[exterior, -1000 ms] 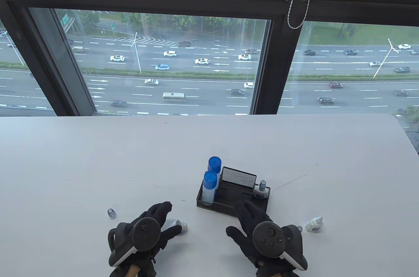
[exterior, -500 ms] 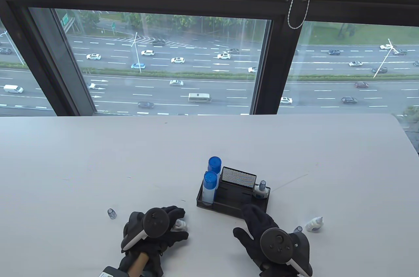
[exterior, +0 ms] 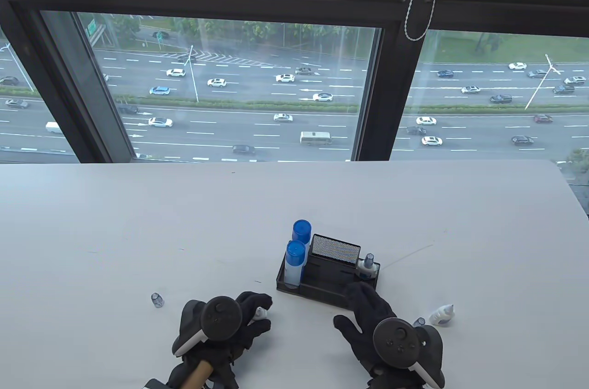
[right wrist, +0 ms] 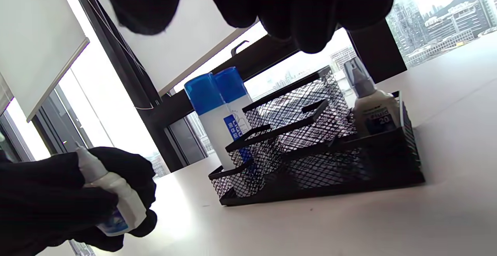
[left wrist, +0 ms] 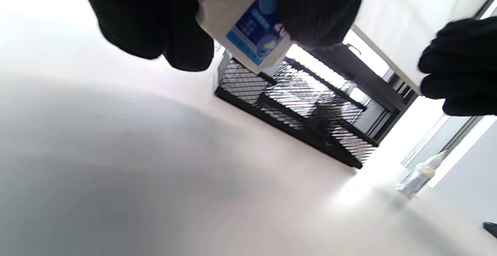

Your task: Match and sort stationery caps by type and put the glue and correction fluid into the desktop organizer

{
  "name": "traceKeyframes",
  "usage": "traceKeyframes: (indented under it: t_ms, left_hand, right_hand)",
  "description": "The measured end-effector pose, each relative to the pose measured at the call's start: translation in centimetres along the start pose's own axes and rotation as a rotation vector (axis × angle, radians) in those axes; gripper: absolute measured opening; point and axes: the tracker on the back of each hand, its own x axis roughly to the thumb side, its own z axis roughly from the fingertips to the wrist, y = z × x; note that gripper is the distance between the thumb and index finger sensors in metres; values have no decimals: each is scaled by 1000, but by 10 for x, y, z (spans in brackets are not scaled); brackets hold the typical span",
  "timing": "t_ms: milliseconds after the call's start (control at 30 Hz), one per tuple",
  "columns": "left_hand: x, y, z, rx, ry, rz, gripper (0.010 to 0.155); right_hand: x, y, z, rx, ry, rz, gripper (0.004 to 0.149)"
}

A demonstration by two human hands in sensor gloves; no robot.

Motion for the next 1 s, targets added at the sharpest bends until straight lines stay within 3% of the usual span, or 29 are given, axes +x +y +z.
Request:
traceKeyframes:
  t_ms: [100, 233, 300, 567, 667, 1000]
  left_hand:
    - [17, 8, 11, 27, -66, 25, 57]
    - [29, 10, 23, 50, -123, 81, 60]
    - [34, 10, 25, 44, -140, 83, 61]
    - [33, 1, 26, -8, -149, 13, 59]
    - [34, 1, 27, 16, -152, 3, 59]
    - [34, -3, 27, 19, -165, 19, 60]
  right_hand:
    - [-11, -17, 0, 4, 74, -11, 70]
    - [-34, -42, 6, -113, 212, 15, 69]
    - [-47, -46, 6, -60, 303, 32, 69]
    - [-80, -13, -12, 144, 491, 221, 66]
    - [-86, -5, -15, 208, 540, 287, 66]
    - [-87, 10, -21, 240, 576, 428, 58]
